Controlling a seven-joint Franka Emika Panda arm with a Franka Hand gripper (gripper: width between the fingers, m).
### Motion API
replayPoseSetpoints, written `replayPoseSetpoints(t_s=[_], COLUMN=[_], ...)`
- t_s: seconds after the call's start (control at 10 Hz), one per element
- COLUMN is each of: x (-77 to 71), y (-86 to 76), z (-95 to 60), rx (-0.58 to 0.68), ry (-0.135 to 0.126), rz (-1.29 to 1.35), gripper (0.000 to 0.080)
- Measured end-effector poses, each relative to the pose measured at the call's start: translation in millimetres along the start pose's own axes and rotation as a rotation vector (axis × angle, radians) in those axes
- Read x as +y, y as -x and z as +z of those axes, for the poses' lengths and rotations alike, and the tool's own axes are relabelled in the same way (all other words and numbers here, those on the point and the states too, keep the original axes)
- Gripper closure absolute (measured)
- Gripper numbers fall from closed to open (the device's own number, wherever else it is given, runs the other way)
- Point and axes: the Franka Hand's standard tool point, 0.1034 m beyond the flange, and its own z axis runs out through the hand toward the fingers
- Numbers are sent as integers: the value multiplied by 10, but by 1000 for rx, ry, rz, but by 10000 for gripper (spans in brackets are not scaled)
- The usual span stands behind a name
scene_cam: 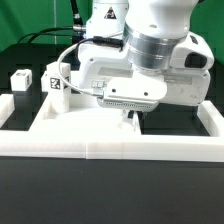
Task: Assemble square table
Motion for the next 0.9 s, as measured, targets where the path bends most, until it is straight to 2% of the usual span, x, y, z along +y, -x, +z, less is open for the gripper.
replayPoseSetpoints(t_s=[0.2,0.3,0.7,0.9], x=[402,514,674,855], y=[57,92,204,226], z=[-107,-131,-244,-295], rx=[36,45,115,169], ry=[2,4,-22,-50], rz=[16,28,102,142], gripper=[739,739,739,739])
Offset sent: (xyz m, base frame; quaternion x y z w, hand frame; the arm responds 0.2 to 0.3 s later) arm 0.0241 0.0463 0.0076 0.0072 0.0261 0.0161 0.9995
